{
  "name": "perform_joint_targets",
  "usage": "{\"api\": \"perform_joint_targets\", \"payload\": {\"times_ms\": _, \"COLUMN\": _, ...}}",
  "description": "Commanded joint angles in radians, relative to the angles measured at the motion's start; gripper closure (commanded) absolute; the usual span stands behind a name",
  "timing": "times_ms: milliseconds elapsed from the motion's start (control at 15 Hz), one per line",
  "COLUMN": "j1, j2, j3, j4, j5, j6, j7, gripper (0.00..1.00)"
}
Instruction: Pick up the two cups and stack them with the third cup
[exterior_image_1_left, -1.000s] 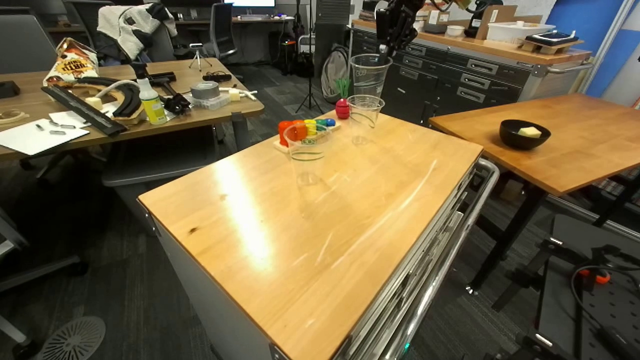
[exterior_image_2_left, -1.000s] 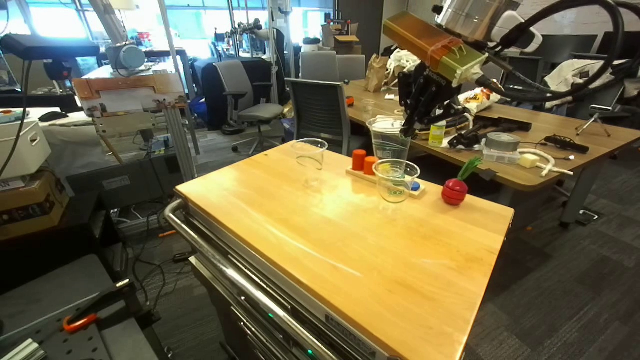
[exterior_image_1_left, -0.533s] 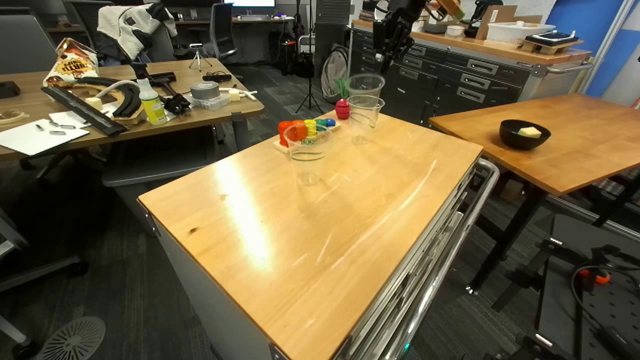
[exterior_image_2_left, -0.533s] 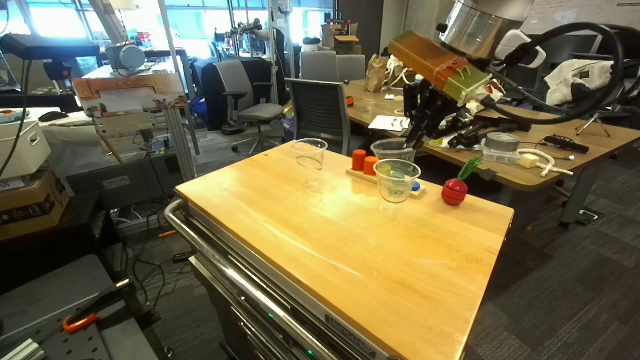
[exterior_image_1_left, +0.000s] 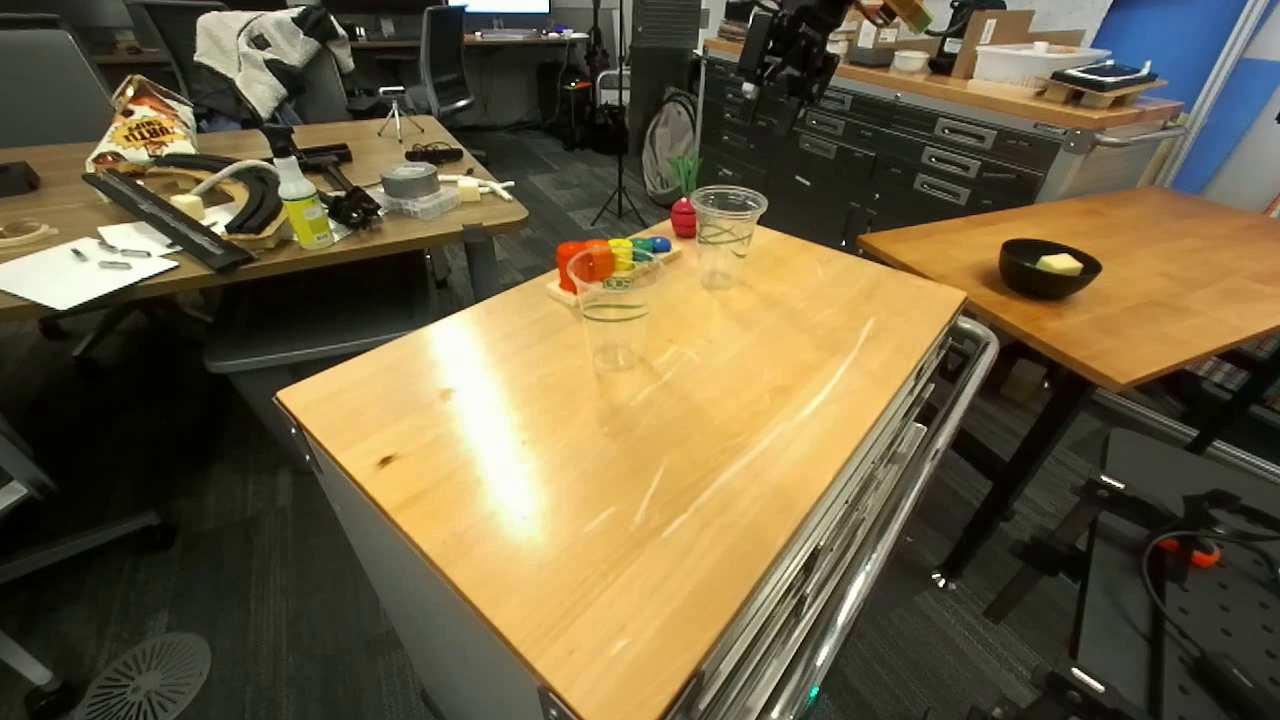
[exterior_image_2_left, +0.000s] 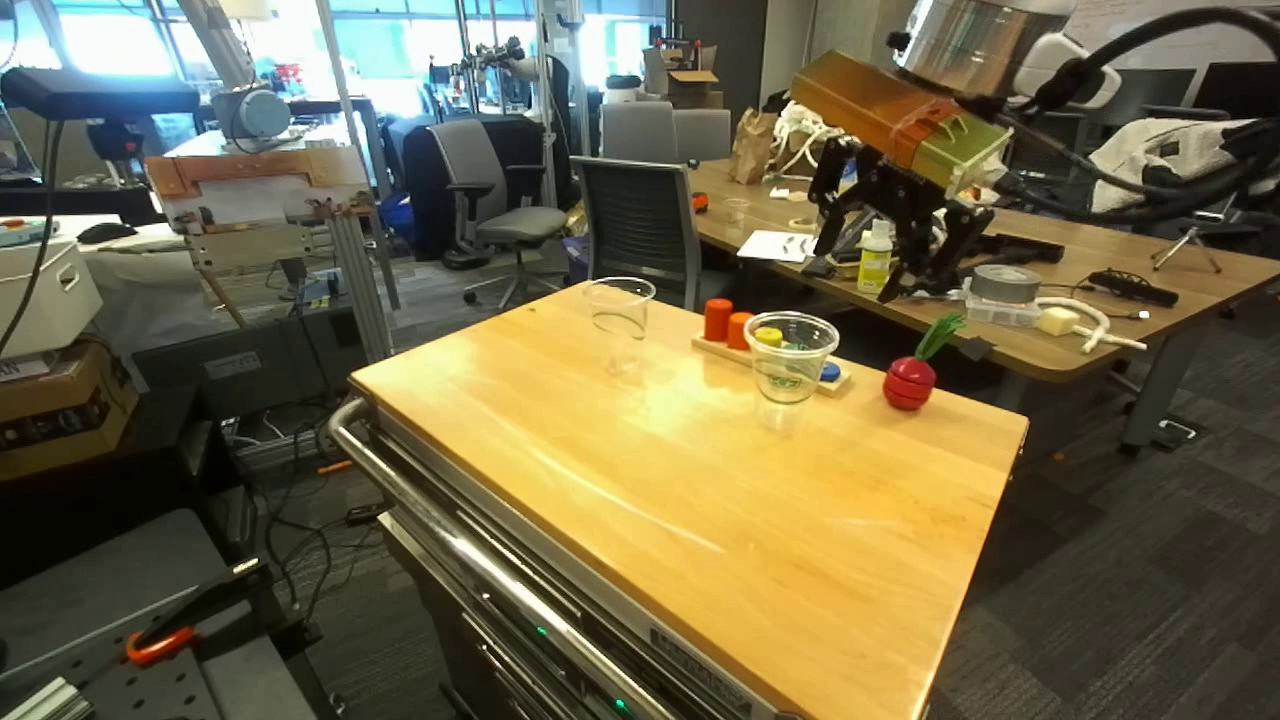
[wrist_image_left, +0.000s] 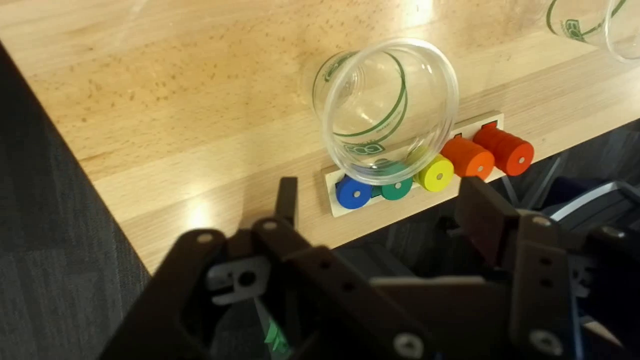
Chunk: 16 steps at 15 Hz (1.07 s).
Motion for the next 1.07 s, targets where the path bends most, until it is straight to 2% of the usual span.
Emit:
{"api": "perform_joint_targets", "payload": {"times_ms": 0, "j1": 0.037, "j2": -0.103, "j3": -0.020, "j4": -0.046, "j5": -0.133, "j6": -0.007, "j7": 0.046, "gripper": 0.00}}
{"api": "perform_joint_targets", "payload": {"times_ms": 333, "j1": 0.142, "j2": -0.221, "j3": -0.040, "j4": -0.125, "j5": -0.417, "j6": -0.008, "j7": 0.225, "gripper": 0.00}}
{"api": "perform_joint_targets", "payload": {"times_ms": 467, "j1": 0.172, "j2": -0.250, "j3": -0.028, "j4": -0.159, "j5": -0.478, "j6": -0.021, "j7": 0.279, "gripper": 0.00}}
{"api": "perform_joint_targets", "payload": {"times_ms": 600, "j1": 0.205, "j2": -0.264, "j3": -0.014, "j4": -0.192, "j5": -0.510, "j6": -0.032, "j7": 0.328, "gripper": 0.00}}
{"api": "perform_joint_targets", "payload": {"times_ms": 1000, "j1": 0.275, "j2": -0.258, "j3": 0.042, "j4": -0.247, "j5": -0.448, "j6": -0.065, "j7": 0.430, "gripper": 0.00}}
